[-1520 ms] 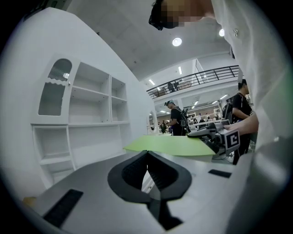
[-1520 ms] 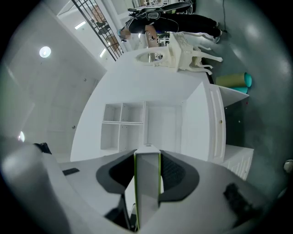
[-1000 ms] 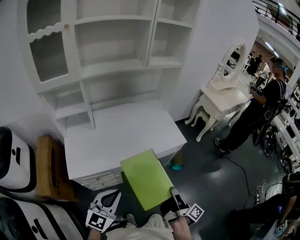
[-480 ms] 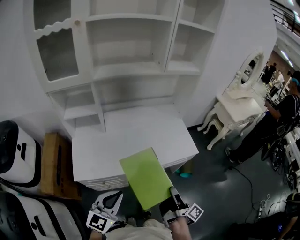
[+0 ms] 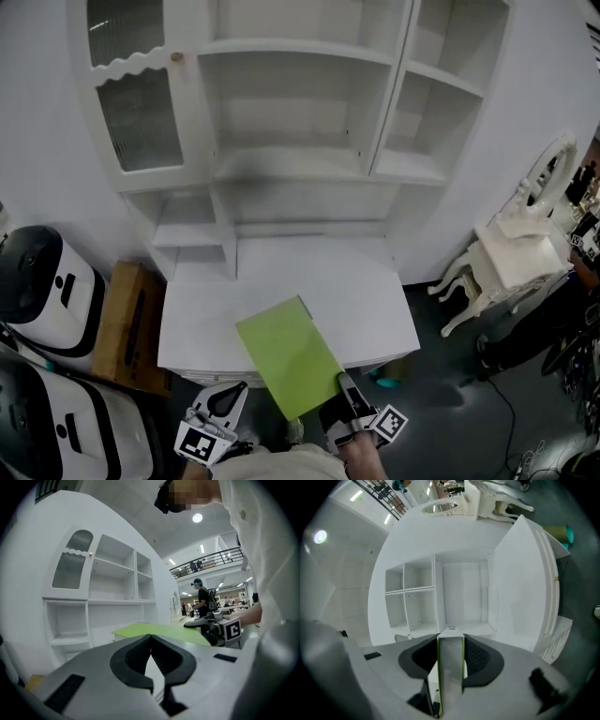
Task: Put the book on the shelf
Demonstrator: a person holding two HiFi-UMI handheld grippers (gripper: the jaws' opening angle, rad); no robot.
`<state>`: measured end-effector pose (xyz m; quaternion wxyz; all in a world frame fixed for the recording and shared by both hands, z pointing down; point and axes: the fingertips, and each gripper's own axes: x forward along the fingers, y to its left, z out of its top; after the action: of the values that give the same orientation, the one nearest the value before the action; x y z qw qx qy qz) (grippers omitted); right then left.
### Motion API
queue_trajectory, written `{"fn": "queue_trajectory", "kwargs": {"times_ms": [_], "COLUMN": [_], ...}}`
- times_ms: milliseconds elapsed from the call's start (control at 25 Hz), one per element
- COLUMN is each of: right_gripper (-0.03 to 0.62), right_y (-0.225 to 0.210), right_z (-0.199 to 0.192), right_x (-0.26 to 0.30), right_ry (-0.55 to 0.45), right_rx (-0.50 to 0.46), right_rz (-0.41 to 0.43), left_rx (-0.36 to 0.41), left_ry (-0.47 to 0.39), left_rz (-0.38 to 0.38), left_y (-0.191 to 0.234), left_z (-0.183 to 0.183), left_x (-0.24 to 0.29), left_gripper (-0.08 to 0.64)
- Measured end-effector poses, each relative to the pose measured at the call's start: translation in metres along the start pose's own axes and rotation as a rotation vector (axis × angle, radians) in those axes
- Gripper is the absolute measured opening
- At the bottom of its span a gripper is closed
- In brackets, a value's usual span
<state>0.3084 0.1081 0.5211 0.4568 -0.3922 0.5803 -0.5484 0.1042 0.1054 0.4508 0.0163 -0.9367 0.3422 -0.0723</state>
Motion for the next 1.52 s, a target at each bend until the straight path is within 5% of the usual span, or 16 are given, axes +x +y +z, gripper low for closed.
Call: {"fn": "queue_trajectory", "kwargs": {"times_ms": [680, 1520], "right_gripper": [0.149, 0.149], "right_y": [-0.030, -0.037], "right_z": [-0.017, -0.113], "right_x": [0.086, 0.203], "right_ry": [0.264, 0.233], "right_rx": [0.048, 0.072], "right_rz": [-0.060, -0.046], "left_rx": [-0.057, -0.057], "left_ry": [0.063, 0.051], "left_rz": [0.320, 0.316], "left_y": [0.050, 0.201], "left_z": [-0.013, -0.036], "left_x": [-0.014, -0.050], "left_gripper": [0.009, 0.009]}}
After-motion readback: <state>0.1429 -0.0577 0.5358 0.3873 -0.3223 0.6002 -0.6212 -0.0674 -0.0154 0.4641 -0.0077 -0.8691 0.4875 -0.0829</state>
